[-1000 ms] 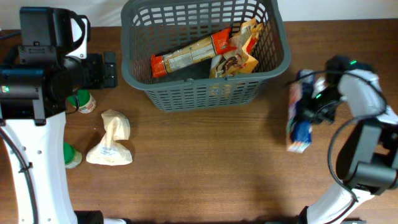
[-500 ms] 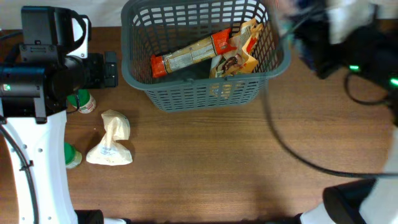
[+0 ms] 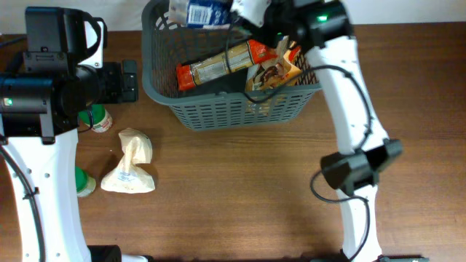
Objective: Pack container
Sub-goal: 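Place the blue box into the basket and withdraw the right gripper, then grasp the cream cloth bag with the left gripper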
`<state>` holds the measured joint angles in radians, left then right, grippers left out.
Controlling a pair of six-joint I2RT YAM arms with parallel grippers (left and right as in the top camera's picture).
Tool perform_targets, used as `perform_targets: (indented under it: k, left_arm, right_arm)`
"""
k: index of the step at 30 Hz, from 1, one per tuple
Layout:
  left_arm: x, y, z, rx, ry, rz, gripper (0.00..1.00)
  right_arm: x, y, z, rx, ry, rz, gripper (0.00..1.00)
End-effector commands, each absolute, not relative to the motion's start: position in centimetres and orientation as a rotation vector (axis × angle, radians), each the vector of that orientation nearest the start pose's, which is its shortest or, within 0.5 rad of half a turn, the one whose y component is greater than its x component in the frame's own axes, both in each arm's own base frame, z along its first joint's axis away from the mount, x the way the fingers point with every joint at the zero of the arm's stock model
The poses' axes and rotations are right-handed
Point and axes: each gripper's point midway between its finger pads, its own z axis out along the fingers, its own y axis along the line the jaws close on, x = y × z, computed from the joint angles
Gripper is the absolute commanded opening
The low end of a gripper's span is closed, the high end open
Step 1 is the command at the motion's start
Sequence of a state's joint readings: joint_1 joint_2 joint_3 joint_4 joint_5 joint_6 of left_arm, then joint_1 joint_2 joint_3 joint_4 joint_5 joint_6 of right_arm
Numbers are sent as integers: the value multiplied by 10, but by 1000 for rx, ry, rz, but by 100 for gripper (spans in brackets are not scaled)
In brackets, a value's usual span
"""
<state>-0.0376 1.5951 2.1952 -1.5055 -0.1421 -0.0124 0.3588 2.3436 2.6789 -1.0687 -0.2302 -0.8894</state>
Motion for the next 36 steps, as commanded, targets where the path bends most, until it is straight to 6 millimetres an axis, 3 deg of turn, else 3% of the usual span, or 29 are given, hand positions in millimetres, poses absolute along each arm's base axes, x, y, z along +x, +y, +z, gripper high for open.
perform_targets:
  k: [1, 4, 5, 7, 9, 10, 12, 14, 16, 19, 21, 22, 23, 24, 26, 27, 30, 33, 34, 36]
  left_arm:
    - [347, 10, 373, -32, 2469, 131, 99]
    - [346, 5, 373, -19, 2472, 94, 99]
    - [346, 5, 372, -19, 2474, 96, 99]
    - [346, 5, 372, -19, 2475, 96, 99]
    - [346, 5, 372, -19, 2475, 96, 99]
    - [346, 5, 372, -19, 2475, 97, 99]
    - [346, 7, 372, -23, 2474, 107, 99]
    - [346, 10, 373, -30, 2473, 129, 99]
    - [346, 13, 373, -38, 2471, 155, 99]
    - [346, 14, 373, -41, 2470, 161, 99]
    - [346, 14, 373, -41, 2470, 162, 99]
    - [346, 14, 373, -41, 2470, 162, 99]
    - [346, 14, 373, -41, 2470, 162, 99]
    - [346, 14, 373, -41, 2470, 162, 99]
    - [346, 14, 373, -41, 2470, 161, 99]
    - [346, 14, 373, -41, 2470, 161, 99]
    - [346, 12, 373, -37, 2469, 147, 99]
    - [348, 12, 375, -38, 2459, 148, 99]
    - [350, 14, 374, -16, 2461, 166, 99]
    - [353, 19, 367, -19, 2488, 208, 99]
  right_arm:
    - [561, 250, 231, -1376, 1916, -73, 4]
    - [566, 247, 210, -1323, 2000, -59, 10]
    - [567, 246, 204, -1292, 2033, -50, 25]
    - [567, 245, 204, -1253, 2058, -34, 37]
    - [563, 242, 217, -1197, 2077, -27, 48]
    - [558, 239, 230, -1152, 2093, -21, 98]
    - [547, 233, 256, -1082, 2108, 4, 99]
    - [525, 215, 305, -989, 2103, 11, 99]
    - [511, 184, 348, -875, 2093, -66, 99]
    - [487, 109, 414, -612, 2073, -248, 99]
    - [473, 68, 440, -468, 2063, -295, 99]
    - [464, 34, 454, -338, 2062, -301, 98]
    - [461, 19, 458, -276, 2065, -305, 99]
    - [454, -14, 461, -158, 2080, -319, 99]
    - [441, -72, 450, 52, 2140, -331, 99]
    - [437, -91, 442, 139, 2169, -315, 99]
    - [418, -145, 390, 440, 2317, -150, 99]
    - [407, -167, 351, 578, 2426, -34, 99]
    - [396, -178, 325, 653, 2502, 25, 99]
    - [387, -189, 303, 718, 2559, 39, 99]
